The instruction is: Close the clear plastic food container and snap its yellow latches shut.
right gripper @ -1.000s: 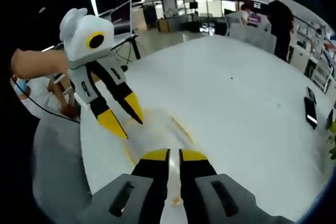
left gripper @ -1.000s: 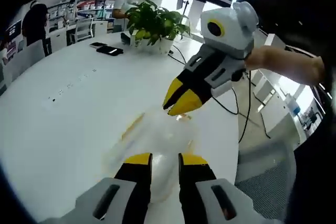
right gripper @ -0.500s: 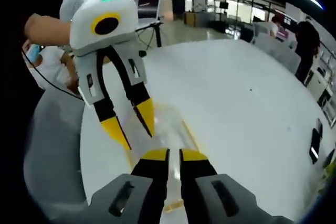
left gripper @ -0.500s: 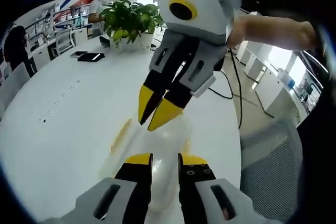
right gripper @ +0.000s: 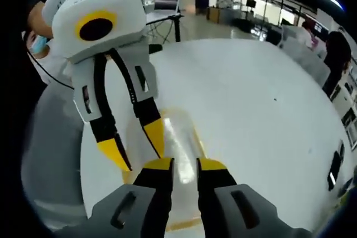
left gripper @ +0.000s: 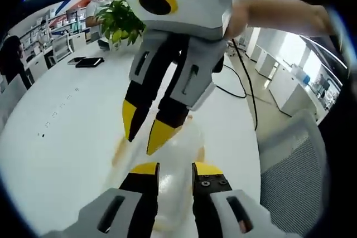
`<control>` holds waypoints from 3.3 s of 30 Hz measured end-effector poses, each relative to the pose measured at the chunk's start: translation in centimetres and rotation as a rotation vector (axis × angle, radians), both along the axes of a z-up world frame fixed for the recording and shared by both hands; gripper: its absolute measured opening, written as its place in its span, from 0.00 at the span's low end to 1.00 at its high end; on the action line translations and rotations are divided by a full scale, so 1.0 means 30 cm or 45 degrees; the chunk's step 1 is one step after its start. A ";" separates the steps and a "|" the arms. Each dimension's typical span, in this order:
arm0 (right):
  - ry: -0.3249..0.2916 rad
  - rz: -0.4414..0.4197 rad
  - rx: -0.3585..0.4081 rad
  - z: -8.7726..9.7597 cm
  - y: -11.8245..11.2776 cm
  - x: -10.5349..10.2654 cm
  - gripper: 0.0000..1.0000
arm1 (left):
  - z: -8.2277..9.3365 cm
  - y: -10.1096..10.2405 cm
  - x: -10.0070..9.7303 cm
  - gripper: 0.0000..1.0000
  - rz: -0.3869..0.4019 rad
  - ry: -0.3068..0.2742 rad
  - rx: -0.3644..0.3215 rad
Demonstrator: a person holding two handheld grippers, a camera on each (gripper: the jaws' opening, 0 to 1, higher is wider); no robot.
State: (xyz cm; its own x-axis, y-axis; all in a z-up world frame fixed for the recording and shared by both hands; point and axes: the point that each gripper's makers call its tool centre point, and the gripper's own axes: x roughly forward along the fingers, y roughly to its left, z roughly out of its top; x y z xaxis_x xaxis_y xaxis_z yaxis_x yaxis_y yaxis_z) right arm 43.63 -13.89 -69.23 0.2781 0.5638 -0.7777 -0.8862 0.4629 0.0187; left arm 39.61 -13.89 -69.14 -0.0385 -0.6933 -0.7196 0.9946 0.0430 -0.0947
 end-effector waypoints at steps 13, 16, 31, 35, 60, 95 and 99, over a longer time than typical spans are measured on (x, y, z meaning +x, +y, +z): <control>0.033 0.096 -0.035 -0.031 0.004 0.017 0.26 | -0.030 -0.006 -0.029 0.29 -0.050 -0.090 0.005; 0.048 0.104 -0.041 -0.039 -0.001 0.025 0.28 | -0.035 -0.002 -0.038 0.33 -0.105 -0.162 0.026; 0.193 0.150 -0.026 -0.061 -0.010 0.041 0.34 | -0.056 0.008 -0.047 0.43 -0.234 -0.339 0.026; 0.244 0.166 -0.022 -0.064 -0.006 0.039 0.33 | -0.063 0.007 -0.042 0.44 -0.260 -0.376 0.008; 0.339 0.208 -0.023 -0.068 -0.002 0.050 0.32 | -0.054 -0.005 -0.048 0.31 -0.306 -0.441 0.005; 0.509 0.119 0.030 -0.091 0.016 0.034 0.30 | -0.073 -0.012 -0.041 0.29 -0.295 -0.536 -0.002; 0.531 0.116 0.001 -0.103 0.015 0.033 0.29 | -0.082 -0.018 -0.045 0.28 -0.283 -0.552 0.010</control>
